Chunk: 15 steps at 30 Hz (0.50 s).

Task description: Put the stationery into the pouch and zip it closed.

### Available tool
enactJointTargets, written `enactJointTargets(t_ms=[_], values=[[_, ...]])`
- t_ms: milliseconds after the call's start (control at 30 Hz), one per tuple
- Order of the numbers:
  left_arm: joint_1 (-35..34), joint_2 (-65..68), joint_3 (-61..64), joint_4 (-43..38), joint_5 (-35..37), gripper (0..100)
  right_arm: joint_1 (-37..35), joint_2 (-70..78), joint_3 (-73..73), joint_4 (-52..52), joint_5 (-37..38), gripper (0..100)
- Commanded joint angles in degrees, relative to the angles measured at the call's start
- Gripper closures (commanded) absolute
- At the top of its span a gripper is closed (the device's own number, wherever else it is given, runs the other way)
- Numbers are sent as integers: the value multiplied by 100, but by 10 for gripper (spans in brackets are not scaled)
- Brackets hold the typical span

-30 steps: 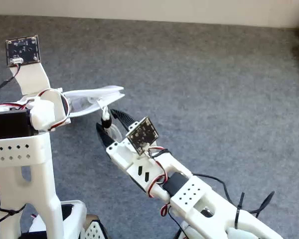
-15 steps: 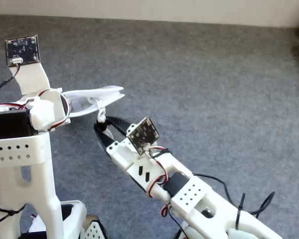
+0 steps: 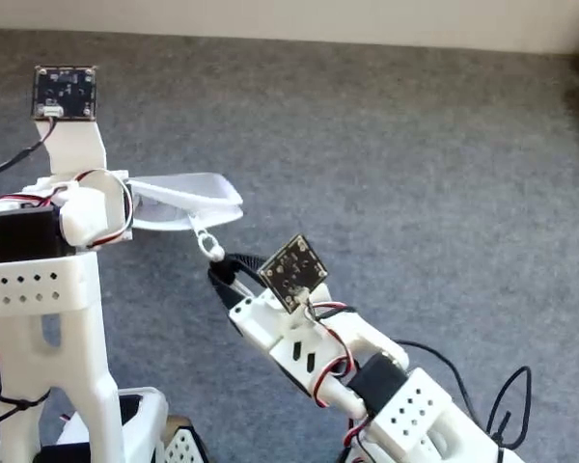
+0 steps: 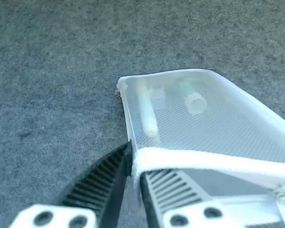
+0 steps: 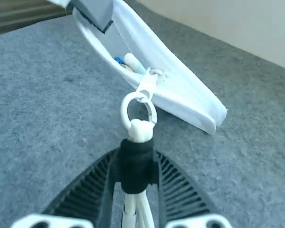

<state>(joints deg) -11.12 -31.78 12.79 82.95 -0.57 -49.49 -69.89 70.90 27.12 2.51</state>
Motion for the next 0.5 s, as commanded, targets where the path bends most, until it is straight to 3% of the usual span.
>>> enactJointTargets(t_ms=[0, 467], values=[[127, -75, -374, -176, -281, 992, 66, -180, -576, 664, 0, 994], [1675, -66, -453, -448, -1363, 992, 84, -198, -233, 989, -9, 994]])
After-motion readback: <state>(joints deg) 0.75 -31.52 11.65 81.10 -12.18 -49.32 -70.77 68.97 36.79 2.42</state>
